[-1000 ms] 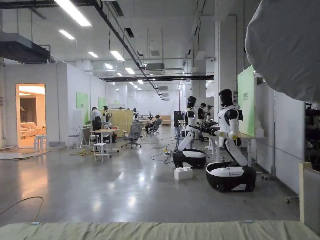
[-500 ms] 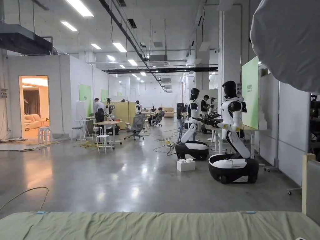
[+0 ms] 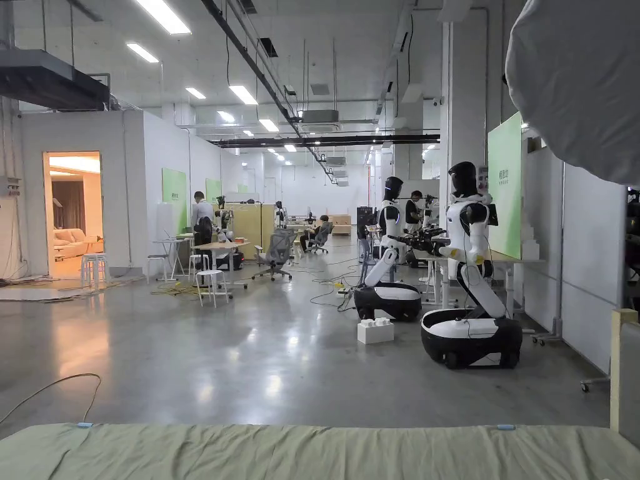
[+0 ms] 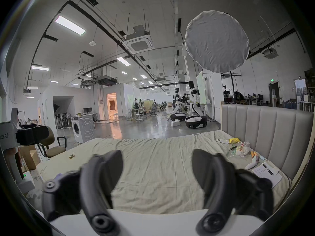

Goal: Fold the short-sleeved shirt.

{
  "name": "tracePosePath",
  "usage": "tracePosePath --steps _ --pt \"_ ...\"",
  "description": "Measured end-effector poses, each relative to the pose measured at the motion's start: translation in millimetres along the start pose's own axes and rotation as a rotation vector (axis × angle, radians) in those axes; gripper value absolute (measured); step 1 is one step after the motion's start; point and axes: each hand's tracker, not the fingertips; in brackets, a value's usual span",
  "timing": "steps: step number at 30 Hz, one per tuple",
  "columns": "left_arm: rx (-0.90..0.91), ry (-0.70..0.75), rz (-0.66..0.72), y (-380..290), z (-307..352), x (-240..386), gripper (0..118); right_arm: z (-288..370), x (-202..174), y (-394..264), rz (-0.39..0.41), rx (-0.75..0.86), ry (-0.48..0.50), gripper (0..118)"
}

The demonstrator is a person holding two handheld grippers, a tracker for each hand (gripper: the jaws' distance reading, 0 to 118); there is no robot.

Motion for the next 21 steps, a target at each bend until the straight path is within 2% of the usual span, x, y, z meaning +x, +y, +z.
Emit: tracePosePath --steps 2,3,4,6,10,17,21 --pt "0.008 -0.008 0.024 0.0 0.1 -0.1 88 2.4 -0.6 -0.3 0.008 0.016 0.005 112" --pt "0.014 -0.007 0.033 -0.4 1.2 -0.7 96 3.3 -1.2 -0.3 0.011 0.025 0.007 116" --pt "0.015 -0.008 0.037 0.0 1.0 -0.9 112 4.1 -2.6 0.5 0.021 0.038 0.002 118" --pt "0.017 0.004 0.037 0.7 -0.9 -0.1 118 5.4 -4.2 1.3 0.031 0.052 -0.006 118" --pt "0.043 0.026 0.035 -0.3 4.2 -2.9 118 4.3 -6.0 2.7 0.055 0.053 -0.014 118" --pt "0.040 0.030 0.028 0.3 5.3 -2.3 118 2.6 -5.8 2.2 0.022 0.046 0.001 118" --pt "0.023 0.030 0.027 -0.7 3.4 -1.0 118 2.9 -5.9 3.6 0.031 0.042 -0.002 118"
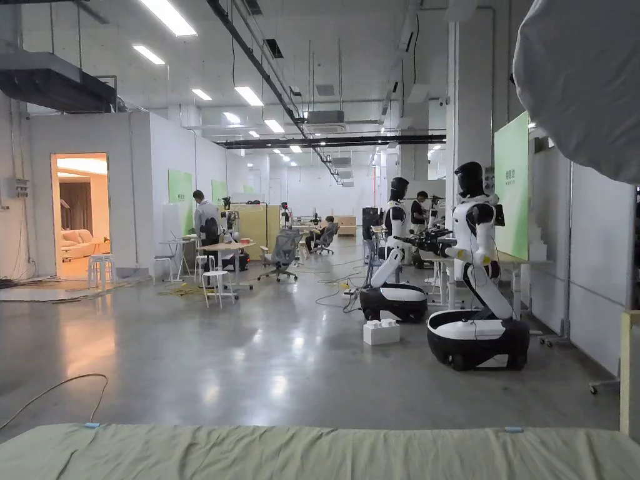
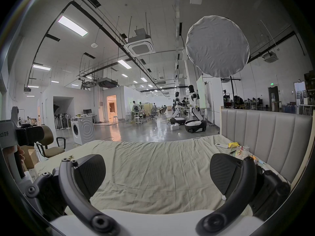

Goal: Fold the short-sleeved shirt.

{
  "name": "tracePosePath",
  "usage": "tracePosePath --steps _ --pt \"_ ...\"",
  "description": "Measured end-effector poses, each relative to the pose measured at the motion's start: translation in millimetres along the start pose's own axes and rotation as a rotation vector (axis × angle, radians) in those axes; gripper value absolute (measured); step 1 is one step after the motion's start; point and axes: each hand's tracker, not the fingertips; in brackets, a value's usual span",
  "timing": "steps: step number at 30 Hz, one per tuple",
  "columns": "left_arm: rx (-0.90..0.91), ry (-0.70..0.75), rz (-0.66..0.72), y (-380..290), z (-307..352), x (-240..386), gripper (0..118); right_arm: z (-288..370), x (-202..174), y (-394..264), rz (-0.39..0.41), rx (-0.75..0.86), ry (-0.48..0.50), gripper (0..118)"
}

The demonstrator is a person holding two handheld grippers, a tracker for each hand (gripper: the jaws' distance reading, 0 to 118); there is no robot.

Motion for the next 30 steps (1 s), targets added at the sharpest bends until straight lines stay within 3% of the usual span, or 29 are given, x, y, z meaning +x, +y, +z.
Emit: tracePosePath --steps 24,30 --pt "-0.030 -0.007 0.002 1.4 0.6 2.1 118 2.0 0.0 -1.5 -0.003 -0.026 0.008 118" --pt "-0.036 -0.007 0.020 0.7 0.1 -0.1 118 3.2 4.6 1.6 -0.041 -0.023 0.005 118"
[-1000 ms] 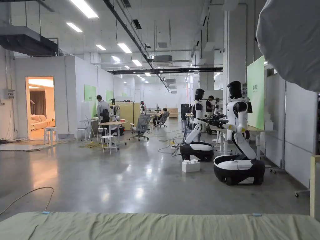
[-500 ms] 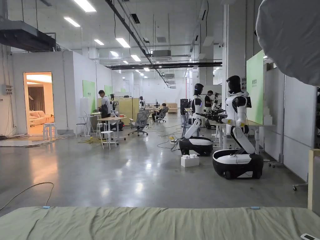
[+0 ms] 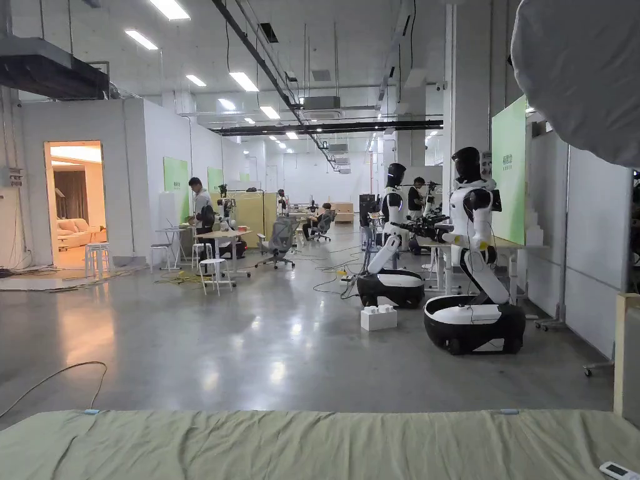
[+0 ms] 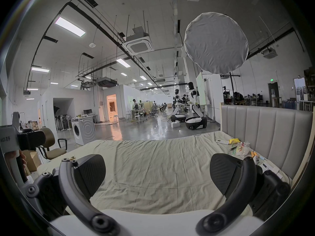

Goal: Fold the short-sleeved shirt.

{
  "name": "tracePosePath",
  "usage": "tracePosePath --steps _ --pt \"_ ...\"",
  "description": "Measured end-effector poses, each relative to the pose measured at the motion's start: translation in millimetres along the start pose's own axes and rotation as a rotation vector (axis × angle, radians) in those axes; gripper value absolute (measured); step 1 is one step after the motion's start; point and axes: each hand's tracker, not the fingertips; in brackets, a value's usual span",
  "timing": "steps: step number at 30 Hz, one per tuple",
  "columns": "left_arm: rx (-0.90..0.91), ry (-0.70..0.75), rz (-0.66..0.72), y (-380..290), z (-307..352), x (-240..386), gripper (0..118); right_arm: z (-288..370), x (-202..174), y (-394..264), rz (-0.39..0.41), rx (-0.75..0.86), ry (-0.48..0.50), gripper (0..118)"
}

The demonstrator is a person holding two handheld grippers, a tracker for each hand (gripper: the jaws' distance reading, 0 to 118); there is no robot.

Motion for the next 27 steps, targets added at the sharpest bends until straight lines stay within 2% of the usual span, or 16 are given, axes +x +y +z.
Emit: tracePosePath --steps 5,7,9,13,17,20,23,27 --pt "-0.005 -0.004 0.003 -1.5 -2.4 -6.5 118 -0.4 2.3 4.7 -0.037 -0.005 -0.009 118" --pt "-0.007 -0.007 0.002 -1.6 -3.9 -11.1 118 -1.8 3.4 5.6 -0.089 -0.021 -0.078 118" --pt "-0.007 -0.007 0.004 -3.5 -3.3 -11.5 118 -3.2 3.8 9.3 -0.105 -0.013 -0.129 118" --pt "-0.005 -0.005 0.017 -1.0 -3.2 -14.4 118 -3.6 4.7 14.1 -0.119 -0.018 -0.109 118" --pt "-0.002 -0.008 0.033 0.7 -2.5 -12.7 118 -4.2 1.2 18.4 -0.221 -0.034 -0.092 118" --pt "-0.001 -0.008 0.033 1.2 -0.9 -9.5 118 -7.6 -5.5 25.9 -0.219 -0.070 -0.093 118" --pt "0.001 -0.012 0.038 2.7 -1.0 -12.4 118 -8.3 -10.5 25.3 -0.181 -0.085 -0.035 118" --pt "0.004 -0.018 0.050 4.5 1.4 -9.2 118 -8.7 -18.7 28.5 -0.177 -0.103 -0.054 118"
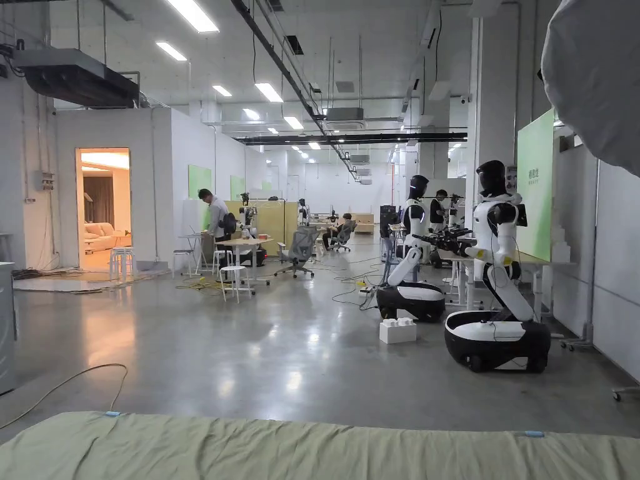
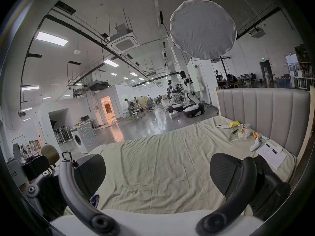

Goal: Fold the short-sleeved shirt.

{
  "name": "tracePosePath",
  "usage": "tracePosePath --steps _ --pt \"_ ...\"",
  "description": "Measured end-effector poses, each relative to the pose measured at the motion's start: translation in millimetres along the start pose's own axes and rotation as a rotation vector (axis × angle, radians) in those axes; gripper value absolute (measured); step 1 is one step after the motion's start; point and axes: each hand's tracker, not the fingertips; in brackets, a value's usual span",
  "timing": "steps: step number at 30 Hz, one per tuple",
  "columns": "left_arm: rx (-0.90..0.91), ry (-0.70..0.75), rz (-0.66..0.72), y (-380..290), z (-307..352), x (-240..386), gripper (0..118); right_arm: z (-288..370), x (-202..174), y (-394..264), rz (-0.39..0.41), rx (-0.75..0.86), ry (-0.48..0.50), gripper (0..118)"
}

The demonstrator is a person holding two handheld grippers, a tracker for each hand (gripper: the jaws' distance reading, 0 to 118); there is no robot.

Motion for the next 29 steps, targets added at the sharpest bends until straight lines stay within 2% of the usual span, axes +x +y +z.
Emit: tracePosePath --steps 2,5,11,12,16,20,24,26,27,29 --pt "0.003 0.000 0.003 0.7 1.3 1.0 118 -0.8 -2.6 1.9 -0.024 -0.037 -0.021 118" --pt "0.004 -0.005 0.012 1.6 1.9 1.5 118 -0.7 -6.6 4.3 -0.104 -0.100 -0.058 118" --pt "0.003 -0.013 0.015 1.4 2.1 2.8 118 -4.6 -2.9 4.6 -0.129 -0.126 0.035 118" --pt "0.001 -0.011 0.014 1.2 2.1 2.7 118 -4.5 -2.8 3.6 -0.149 -0.115 0.023 118" --pt "-0.007 -0.010 0.010 -0.2 2.6 2.8 118 -4.6 -4.2 1.4 -0.136 -0.068 -0.114 118" --pt "0.000 -0.001 -0.003 0.7 4.0 3.1 118 -5.6 3.1 0.8 -0.166 -0.099 -0.091 118" --pt "0.004 -0.005 -0.012 3.3 4.6 5.4 118 -4.4 13.0 -4.5 -0.104 -0.026 0.100 118" --pt "0.008 -0.007 -0.011 3.9 5.0 6.4 118 -1.0 14.8 -7.6 0.016 0.022 0.196 118" --pt "0.008 -0.008 -0.012 4.4 5.0 6.7 118 1.4 12.9 -8.7 0.048 0.039 0.205 118" --pt "0.007 -0.008 -0.021 4.7 5.3 7.3 118 7.6 2.4 -8.9 0.116 0.059 0.159 118"
